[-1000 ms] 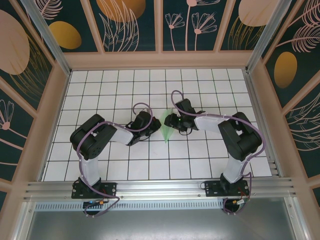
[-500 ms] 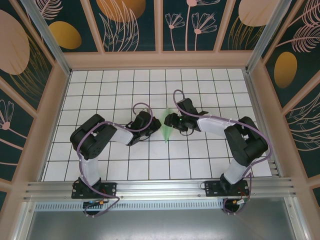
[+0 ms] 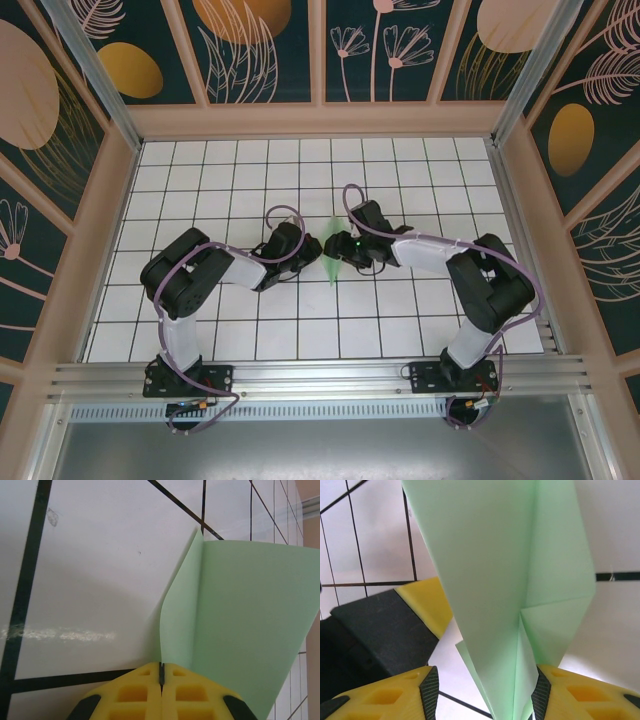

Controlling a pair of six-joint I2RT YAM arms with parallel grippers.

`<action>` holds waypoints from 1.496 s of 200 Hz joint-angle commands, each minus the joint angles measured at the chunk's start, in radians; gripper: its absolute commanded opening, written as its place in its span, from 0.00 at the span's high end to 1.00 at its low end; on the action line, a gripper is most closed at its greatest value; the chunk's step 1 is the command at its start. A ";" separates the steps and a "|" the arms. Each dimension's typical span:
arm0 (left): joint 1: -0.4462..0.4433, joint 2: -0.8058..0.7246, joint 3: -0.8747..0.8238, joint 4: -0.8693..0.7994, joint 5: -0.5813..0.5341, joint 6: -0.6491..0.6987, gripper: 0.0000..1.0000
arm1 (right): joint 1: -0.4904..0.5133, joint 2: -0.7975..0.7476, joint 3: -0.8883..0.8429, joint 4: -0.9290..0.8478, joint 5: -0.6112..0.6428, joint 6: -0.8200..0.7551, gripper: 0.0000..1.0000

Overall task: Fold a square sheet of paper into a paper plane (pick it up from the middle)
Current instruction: Move the paper plane to the top-center of the table.

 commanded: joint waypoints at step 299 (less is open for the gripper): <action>0.013 0.006 -0.017 0.026 0.067 -0.017 1.00 | 0.058 0.094 0.077 -0.111 0.196 -0.004 0.59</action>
